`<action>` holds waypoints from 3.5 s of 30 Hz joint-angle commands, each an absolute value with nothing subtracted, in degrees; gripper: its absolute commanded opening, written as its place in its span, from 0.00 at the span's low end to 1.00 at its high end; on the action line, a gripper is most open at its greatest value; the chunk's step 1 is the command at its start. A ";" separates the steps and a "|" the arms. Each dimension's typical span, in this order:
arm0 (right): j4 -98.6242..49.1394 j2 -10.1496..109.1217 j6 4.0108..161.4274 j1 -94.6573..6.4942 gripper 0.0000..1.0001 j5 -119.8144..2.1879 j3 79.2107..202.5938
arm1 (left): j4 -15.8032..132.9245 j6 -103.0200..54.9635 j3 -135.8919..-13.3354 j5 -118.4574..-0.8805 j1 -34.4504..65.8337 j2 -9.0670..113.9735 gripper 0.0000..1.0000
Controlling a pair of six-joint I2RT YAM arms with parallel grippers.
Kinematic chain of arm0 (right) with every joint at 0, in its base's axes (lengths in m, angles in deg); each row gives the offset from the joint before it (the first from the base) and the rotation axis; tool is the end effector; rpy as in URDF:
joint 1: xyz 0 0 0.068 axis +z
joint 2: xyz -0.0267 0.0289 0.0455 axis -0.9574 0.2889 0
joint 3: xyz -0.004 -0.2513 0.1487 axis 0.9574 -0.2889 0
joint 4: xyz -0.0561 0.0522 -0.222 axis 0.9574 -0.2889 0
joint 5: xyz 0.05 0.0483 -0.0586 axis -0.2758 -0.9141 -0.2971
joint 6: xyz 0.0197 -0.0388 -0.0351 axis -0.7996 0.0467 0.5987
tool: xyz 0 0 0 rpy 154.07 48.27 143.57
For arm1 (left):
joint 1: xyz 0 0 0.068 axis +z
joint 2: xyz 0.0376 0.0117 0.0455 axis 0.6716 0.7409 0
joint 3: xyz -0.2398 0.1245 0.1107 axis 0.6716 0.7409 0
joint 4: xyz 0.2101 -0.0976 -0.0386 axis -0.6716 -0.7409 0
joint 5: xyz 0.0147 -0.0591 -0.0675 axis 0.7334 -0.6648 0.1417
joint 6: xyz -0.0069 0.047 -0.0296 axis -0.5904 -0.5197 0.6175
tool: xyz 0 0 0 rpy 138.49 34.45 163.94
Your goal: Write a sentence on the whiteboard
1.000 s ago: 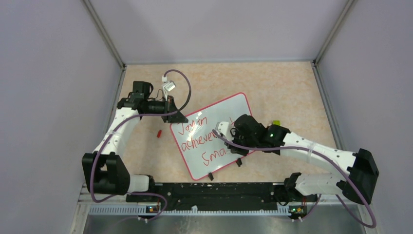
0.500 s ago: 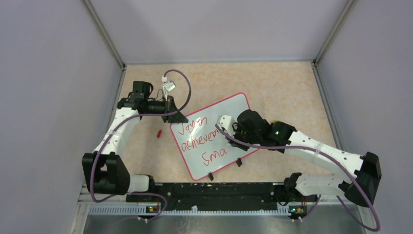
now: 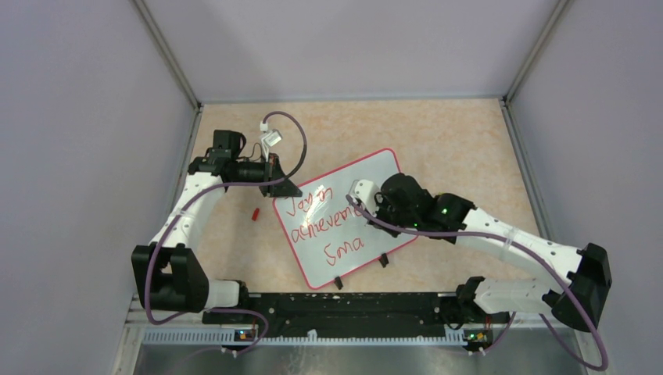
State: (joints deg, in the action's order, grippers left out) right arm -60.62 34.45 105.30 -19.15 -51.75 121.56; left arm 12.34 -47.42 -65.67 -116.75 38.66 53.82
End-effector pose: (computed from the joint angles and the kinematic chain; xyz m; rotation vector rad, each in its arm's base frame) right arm 0.1206 0.1671 0.3142 -1.3792 1.9675 0.3282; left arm 0.2251 -0.0491 0.3213 0.6919 2.1038 -1.3472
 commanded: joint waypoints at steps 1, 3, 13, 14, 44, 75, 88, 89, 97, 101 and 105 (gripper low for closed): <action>-61.00 34.25 106.47 -19.85 0.00 -54.09 120.78 | 13.99 -49.19 -64.63 -110.91 38.68 54.34 0.00; -61.40 34.38 106.85 -19.77 0.00 -54.95 119.92 | 13.99 -49.29 -64.63 -110.85 38.68 54.48 0.00; -63.08 34.79 108.52 -19.39 0.00 -56.30 117.57 | 13.96 -49.36 -64.54 -110.82 38.68 54.61 0.00; -63.26 34.66 108.70 -19.38 0.00 -55.85 117.79 | 14.00 -49.36 -64.65 -110.80 38.68 54.58 0.00; -64.19 32.73 108.71 -22.67 0.00 -50.90 120.19 | 13.74 -49.48 -64.61 -110.90 38.68 54.12 0.00; -70.85 30.98 112.73 -22.52 0.00 -48.37 120.96 | 13.55 -49.76 -64.85 -110.99 38.68 53.68 0.00; -66.16 33.43 113.70 -22.52 0.00 -45.30 116.34 | 13.47 -49.76 -64.93 -110.63 38.68 53.90 0.00; -66.43 33.30 113.66 -22.58 0.00 -45.35 116.76 | 13.51 -49.68 -64.93 -110.65 38.68 53.99 0.00; -69.75 30.60 113.34 -22.58 0.00 -50.77 125.82 | 13.46 -49.57 -65.32 -110.63 38.68 54.01 0.00; -69.68 29.57 112.91 -22.67 0.00 -53.01 129.26 | 13.01 -49.68 -66.01 -110.90 38.68 53.41 0.25; -69.13 29.09 111.95 -22.95 0.00 -54.78 131.89 | 13.63 -48.82 -67.88 -110.94 38.88 52.05 0.44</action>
